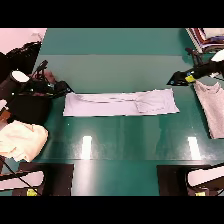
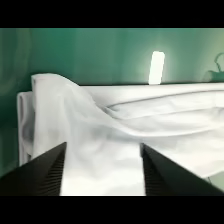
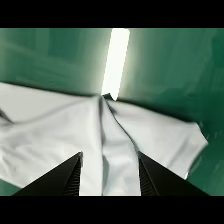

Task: Fold the shirts.

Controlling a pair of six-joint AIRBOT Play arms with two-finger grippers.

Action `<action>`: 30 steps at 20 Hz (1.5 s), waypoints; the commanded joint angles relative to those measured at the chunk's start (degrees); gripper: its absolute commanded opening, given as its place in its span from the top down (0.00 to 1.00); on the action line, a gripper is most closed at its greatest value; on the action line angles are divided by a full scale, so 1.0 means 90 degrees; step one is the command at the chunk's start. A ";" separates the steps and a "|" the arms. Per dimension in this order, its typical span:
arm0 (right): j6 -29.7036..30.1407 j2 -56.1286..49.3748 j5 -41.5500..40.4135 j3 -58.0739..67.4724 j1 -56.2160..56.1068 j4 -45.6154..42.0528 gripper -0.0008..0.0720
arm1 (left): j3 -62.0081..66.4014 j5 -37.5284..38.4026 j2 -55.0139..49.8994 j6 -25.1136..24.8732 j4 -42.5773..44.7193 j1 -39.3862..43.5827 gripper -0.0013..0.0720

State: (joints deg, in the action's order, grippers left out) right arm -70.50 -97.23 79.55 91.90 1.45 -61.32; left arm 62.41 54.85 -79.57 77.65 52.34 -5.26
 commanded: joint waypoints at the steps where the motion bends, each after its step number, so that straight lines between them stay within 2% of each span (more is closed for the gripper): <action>1: 0.0279 -0.0022 0.0918 -0.0007 0.0670 0.0194 0.41 | 0.0308 0.0636 -0.0005 -0.0015 -0.0131 -0.0002 0.69; 2: 0.0294 -0.0022 0.0979 -0.0114 0.0925 0.0202 0.41 | 0.0306 0.0656 0.0000 -0.0019 -0.0211 0.0000 0.95; 4: 0.0296 -0.0029 0.0942 -0.0493 0.1377 0.0206 0.18 | 0.0306 0.0656 0.0000 -0.0007 -0.0253 0.0092 0.95; 5: 0.0301 -0.0061 0.0918 -0.0712 0.1549 0.0226 0.14 | 0.0306 0.0658 0.0000 -0.0007 -0.0250 0.0189 0.94; 8: 0.0714 -0.0403 0.0971 -0.1280 0.1965 0.0835 0.15 | 0.0306 0.0551 -0.0002 -0.0010 -0.0248 0.0714 0.94; 12: 0.1107 -0.0903 0.0942 -0.1491 0.1931 0.1532 0.15 | 0.0306 0.0306 -0.0002 -0.0002 -0.0248 0.1396 0.95; 15: 0.1229 -0.0984 0.0678 -0.1491 0.1613 0.1528 0.20 | 0.0306 0.0291 -0.0024 0.0046 -0.0262 0.1651 0.95; 20: 0.1299 -0.0984 0.0631 -0.1481 0.0906 0.1530 0.21 | 0.0306 0.0131 -0.0034 0.0061 -0.0279 0.1938 0.95; 21: 0.1299 -0.0984 0.0629 -0.1479 0.0801 0.1530 0.28 | 0.0306 -0.0002 -0.0034 0.0061 -0.0291 0.2040 0.95; 23: 0.1299 -0.0981 0.0636 -0.1481 0.0641 0.1530 0.31 | 0.0306 -0.0216 -0.0036 0.0061 -0.0294 0.2249 0.95; 25: 0.1297 -0.0971 0.0746 -0.1481 0.0544 0.1532 0.43 | 0.0308 -0.0396 -0.0058 0.0061 -0.0296 0.2443 0.95; 26: 0.1297 -0.0964 0.0816 -0.1479 0.0505 0.1530 0.43 | 0.0316 -0.0432 -0.0109 0.0061 -0.0299 0.2518 0.95; 27: 0.1297 -0.0957 0.0867 -0.1479 0.0505 0.1530 0.54 | 0.0359 -0.0425 -0.0202 0.0063 -0.0306 0.2591 0.95; 28: 0.1297 -0.0933 0.0882 -0.1481 0.0505 0.1523 0.72 | 0.0442 -0.0401 -0.0347 0.0063 -0.0330 0.2652 0.95; 29: 0.1297 -0.0879 0.0865 -0.1481 0.0505 0.1523 0.84 | 0.0580 -0.0367 -0.0525 0.0063 -0.0374 0.2727 0.95; 30: 0.1297 -0.0797 0.0840 -0.1481 0.0505 0.1523 0.91 | 0.0736 -0.0364 -0.0712 0.0063 -0.0391 0.2815 0.95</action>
State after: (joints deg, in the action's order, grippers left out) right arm -58.85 -105.51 85.93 78.43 6.31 -49.01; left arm 66.85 51.96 -82.94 78.24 49.43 18.09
